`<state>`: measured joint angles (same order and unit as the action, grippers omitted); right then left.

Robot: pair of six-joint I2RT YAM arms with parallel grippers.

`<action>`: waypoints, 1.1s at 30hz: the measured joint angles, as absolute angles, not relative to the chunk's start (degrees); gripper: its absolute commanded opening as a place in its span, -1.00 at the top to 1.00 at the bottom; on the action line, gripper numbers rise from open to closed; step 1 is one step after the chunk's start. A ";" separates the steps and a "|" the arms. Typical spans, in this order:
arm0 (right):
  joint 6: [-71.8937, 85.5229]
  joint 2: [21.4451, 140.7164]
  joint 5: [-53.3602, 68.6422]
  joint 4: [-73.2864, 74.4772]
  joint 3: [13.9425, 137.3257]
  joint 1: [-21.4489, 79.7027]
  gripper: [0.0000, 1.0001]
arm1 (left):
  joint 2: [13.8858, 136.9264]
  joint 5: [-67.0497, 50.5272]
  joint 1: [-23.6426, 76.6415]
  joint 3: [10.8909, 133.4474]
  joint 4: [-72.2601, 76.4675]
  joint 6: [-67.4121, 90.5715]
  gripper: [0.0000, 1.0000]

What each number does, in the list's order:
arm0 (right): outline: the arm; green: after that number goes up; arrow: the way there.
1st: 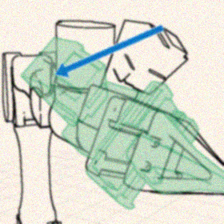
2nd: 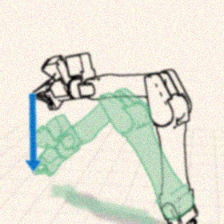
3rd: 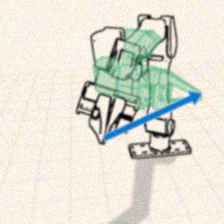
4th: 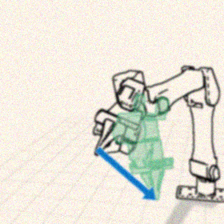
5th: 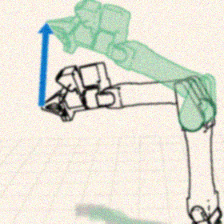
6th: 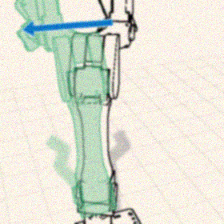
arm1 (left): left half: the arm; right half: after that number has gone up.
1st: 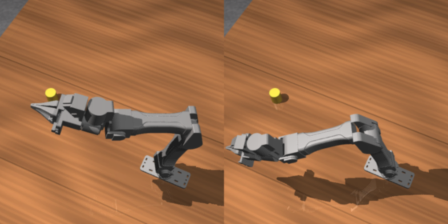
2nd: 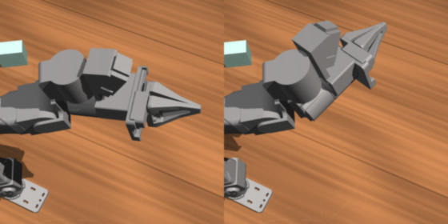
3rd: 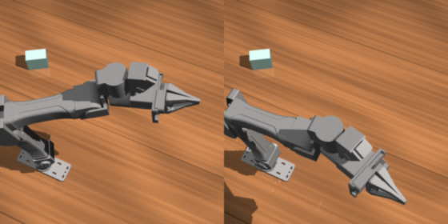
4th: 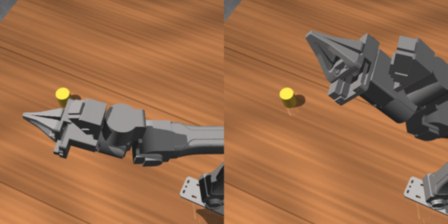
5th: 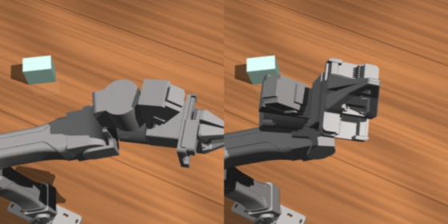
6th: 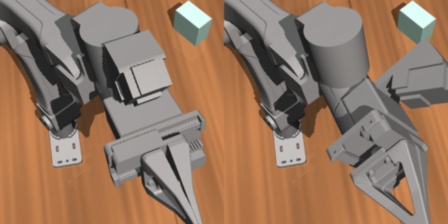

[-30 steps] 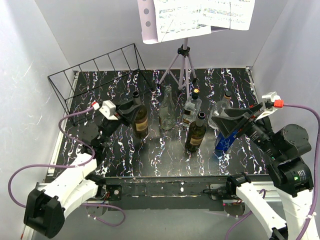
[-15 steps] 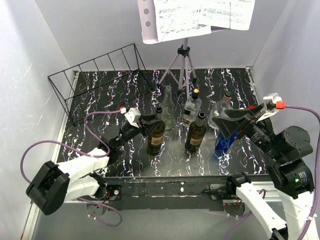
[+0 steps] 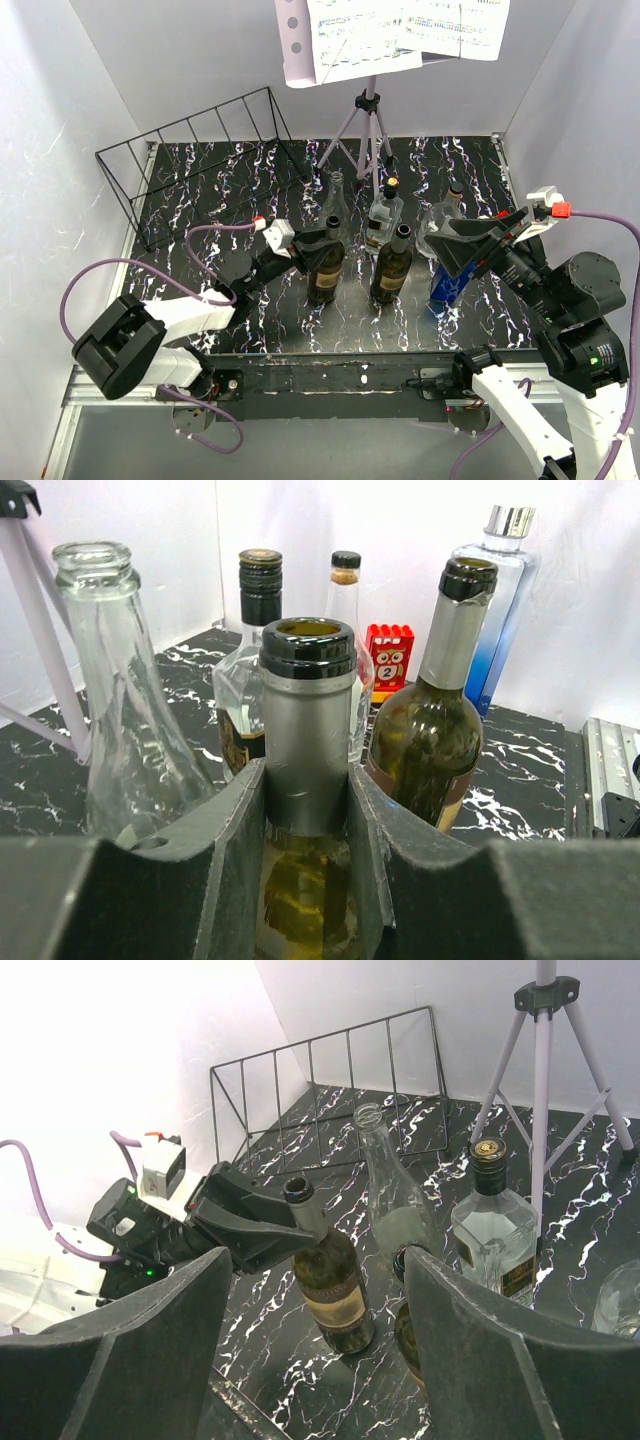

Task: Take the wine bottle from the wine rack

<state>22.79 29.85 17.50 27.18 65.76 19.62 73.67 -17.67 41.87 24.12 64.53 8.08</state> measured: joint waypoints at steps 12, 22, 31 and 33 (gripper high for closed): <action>22.76 29.82 16.67 27.38 65.76 19.62 -0.54 | 79.18 -16.32 44.38 26.28 69.78 7.55 0.31; 22.26 30.02 16.16 32.88 66.67 19.62 -0.58 | 71.94 -14.90 44.38 26.22 69.56 5.76 -0.96; 21.85 29.34 14.96 36.69 67.02 19.62 -0.58 | 62.19 -12.38 44.38 26.59 59.07 5.08 -0.96; 21.82 29.39 14.37 38.41 67.11 19.62 -0.60 | 59.70 -11.92 44.38 27.83 53.91 5.10 -0.96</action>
<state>21.82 29.39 14.37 38.41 67.11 19.62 59.70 -11.92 44.38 27.83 53.91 5.10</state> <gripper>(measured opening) 0.788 0.981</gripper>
